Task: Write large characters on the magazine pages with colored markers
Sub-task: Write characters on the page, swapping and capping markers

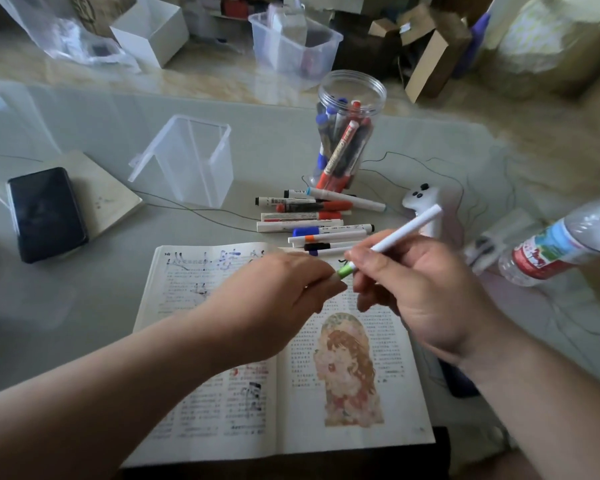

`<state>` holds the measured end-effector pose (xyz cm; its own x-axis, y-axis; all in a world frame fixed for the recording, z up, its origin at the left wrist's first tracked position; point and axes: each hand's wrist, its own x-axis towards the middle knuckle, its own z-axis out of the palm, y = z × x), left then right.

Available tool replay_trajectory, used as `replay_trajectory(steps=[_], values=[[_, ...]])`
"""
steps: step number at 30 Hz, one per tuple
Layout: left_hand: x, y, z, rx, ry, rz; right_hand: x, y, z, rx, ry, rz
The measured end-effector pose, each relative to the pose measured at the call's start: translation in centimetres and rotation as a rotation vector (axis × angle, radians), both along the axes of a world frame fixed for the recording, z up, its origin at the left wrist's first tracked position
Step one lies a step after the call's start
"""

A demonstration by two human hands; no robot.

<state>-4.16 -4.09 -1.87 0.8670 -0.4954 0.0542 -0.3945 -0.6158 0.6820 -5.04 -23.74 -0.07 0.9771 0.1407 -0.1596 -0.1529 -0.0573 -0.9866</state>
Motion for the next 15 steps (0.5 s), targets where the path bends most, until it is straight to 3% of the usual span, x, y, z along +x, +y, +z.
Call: replay_trajectory(steps=[2,5,7,10,12,15], values=[[0.5,-0.2,0.2,-0.006,0.002,0.018,0.0,0.4,-0.5,-0.102,-0.129,-0.051],[1.5,0.3,0.1,-0.024,-0.120,0.030,0.2,0.7,-0.4,-0.090,-0.247,-0.118],[2.1,1.2,-0.8,0.038,-0.176,0.047,1.4,-0.1,0.1,0.027,-0.257,-0.340],[2.4,2.3,-3.0,0.136,-0.072,0.142,3.7,-3.2,1.0,0.087,-0.269,-0.604],[2.4,2.6,-3.8,0.180,-0.006,0.143,4.6,-4.1,0.5,-0.066,-0.248,-0.536],[2.1,2.8,-3.8,0.248,0.017,0.001,4.5,-2.6,-1.7,-0.234,-0.185,-0.263]])
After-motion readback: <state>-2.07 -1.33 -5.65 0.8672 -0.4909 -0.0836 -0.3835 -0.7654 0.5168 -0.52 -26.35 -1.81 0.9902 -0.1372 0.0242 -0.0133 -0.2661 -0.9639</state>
